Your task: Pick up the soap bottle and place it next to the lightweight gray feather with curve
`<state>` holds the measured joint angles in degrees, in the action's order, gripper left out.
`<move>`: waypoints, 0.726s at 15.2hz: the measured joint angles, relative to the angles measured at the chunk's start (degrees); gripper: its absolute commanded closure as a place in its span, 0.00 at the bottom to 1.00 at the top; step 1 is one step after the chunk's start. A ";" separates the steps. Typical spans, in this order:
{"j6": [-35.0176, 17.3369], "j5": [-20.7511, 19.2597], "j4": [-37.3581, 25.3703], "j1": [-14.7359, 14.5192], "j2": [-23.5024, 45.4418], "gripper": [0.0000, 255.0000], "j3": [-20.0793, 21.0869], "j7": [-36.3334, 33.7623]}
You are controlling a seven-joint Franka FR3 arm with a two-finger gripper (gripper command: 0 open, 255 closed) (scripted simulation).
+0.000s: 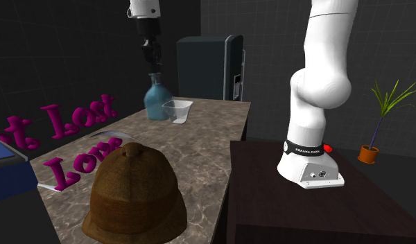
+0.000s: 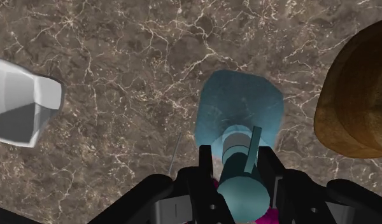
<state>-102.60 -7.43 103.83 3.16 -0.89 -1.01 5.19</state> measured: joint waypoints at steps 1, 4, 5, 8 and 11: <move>-0.20 0.04 -1.94 -0.26 2.21 1.00 0.27 -0.56; -0.95 0.04 -7.48 -0.68 8.62 1.00 0.63 -1.44; -1.05 0.02 -9.45 -0.93 10.73 1.00 0.81 -1.89; -0.07 0.00 -17.39 -1.45 17.78 1.00 1.11 -2.61; 1.61 -0.08 -27.12 -2.29 25.95 1.00 1.44 -3.53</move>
<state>-100.99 -7.52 76.71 0.88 25.06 0.42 1.66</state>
